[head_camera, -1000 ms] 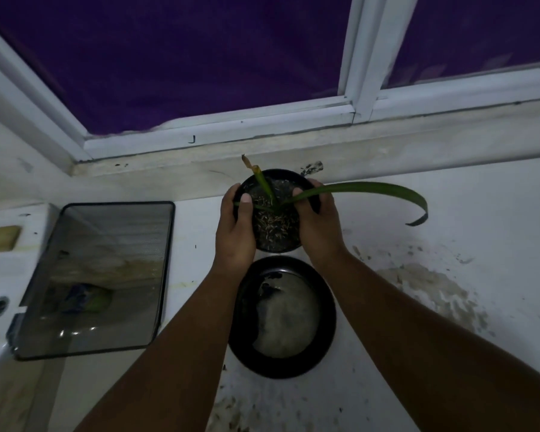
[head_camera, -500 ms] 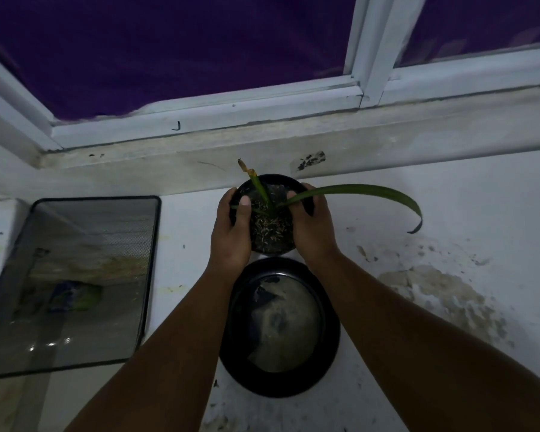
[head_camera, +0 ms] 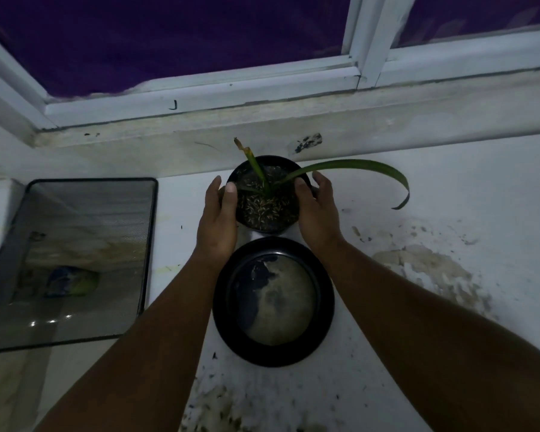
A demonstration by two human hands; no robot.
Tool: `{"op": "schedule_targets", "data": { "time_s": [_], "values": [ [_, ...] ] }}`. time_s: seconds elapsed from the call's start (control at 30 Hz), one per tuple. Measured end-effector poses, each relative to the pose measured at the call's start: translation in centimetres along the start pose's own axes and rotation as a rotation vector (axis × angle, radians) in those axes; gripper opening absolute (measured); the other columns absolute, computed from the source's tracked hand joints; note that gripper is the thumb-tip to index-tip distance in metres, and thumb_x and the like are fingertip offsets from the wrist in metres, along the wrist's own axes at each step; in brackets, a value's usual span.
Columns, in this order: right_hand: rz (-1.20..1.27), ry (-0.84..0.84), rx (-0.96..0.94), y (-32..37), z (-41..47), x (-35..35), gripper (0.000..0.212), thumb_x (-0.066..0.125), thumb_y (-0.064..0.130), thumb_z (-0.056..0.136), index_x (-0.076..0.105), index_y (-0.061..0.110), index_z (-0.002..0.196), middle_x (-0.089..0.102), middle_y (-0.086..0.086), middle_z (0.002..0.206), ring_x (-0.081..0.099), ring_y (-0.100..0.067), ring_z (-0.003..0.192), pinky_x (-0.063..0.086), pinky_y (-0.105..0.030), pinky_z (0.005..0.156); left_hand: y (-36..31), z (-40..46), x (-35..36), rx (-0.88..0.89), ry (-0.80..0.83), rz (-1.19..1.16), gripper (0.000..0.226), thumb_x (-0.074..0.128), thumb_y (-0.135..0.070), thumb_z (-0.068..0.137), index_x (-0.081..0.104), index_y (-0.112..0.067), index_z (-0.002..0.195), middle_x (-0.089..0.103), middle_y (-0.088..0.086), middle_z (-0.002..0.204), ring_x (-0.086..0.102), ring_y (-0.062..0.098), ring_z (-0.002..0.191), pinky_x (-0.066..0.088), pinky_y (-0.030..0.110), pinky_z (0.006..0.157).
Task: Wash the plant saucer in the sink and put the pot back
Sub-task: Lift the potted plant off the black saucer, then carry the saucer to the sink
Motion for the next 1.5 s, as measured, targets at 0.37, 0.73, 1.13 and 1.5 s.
{"op": "schedule_targets", "data": {
  "time_s": [0.37,0.73,1.13,1.5],
  "values": [
    [-0.153,-0.058,-0.006,-4.7,-8.6,-5.0,0.043,0.053,0.038,0.105,0.052,0.023,0.146,0.055,0.012,0.134,0.05,0.001,0.117,0.036,0.001,0.086,5.6,-11.1,-3.5,0.011,-0.129,0.047,0.019,0.049,-0.035,0.107,0.065,-0.037,0.117,0.064,-0.022,0.116,0.056,-0.02,0.108,0.044,0.005,0.09],
    [-0.227,-0.128,-0.07,-8.8,-12.5,-5.4,0.042,0.054,0.032,0.105,0.057,0.018,0.145,0.058,0.005,0.142,0.048,0.003,0.123,0.034,-0.001,0.096,9.4,-13.6,-3.1,-0.081,-0.213,0.096,0.055,0.049,-0.049,0.105,0.045,-0.024,0.154,0.047,-0.006,0.152,0.042,0.01,0.14,0.035,0.035,0.119],
    [-0.256,-0.175,-0.114,-10.2,-12.5,-5.0,0.041,0.046,0.022,0.108,0.05,0.016,0.149,0.05,0.015,0.134,0.036,0.017,0.118,0.024,0.011,0.091,10.4,-13.2,-2.6,-0.074,-0.27,0.137,0.044,0.042,-0.034,0.11,0.046,-0.024,0.152,0.045,-0.018,0.136,0.039,-0.001,0.128,0.03,0.02,0.109],
    [-0.227,-0.17,-0.091,-8.5,-13.7,-5.1,0.044,0.04,0.008,0.108,0.051,0.02,0.149,0.054,0.007,0.143,0.042,0.006,0.124,0.027,0.011,0.088,9.5,-13.9,-4.3,-0.067,-0.308,0.014,0.04,0.043,-0.014,0.109,0.055,-0.024,0.146,0.056,-0.006,0.144,0.051,0.012,0.135,0.041,0.037,0.117]
  ]
}}
Point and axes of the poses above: each hand's wrist, its own z-axis towards the middle knuckle, its own x-axis out of the palm, y = z × x, the point moved 8 cm from there along z, towards the middle knuckle
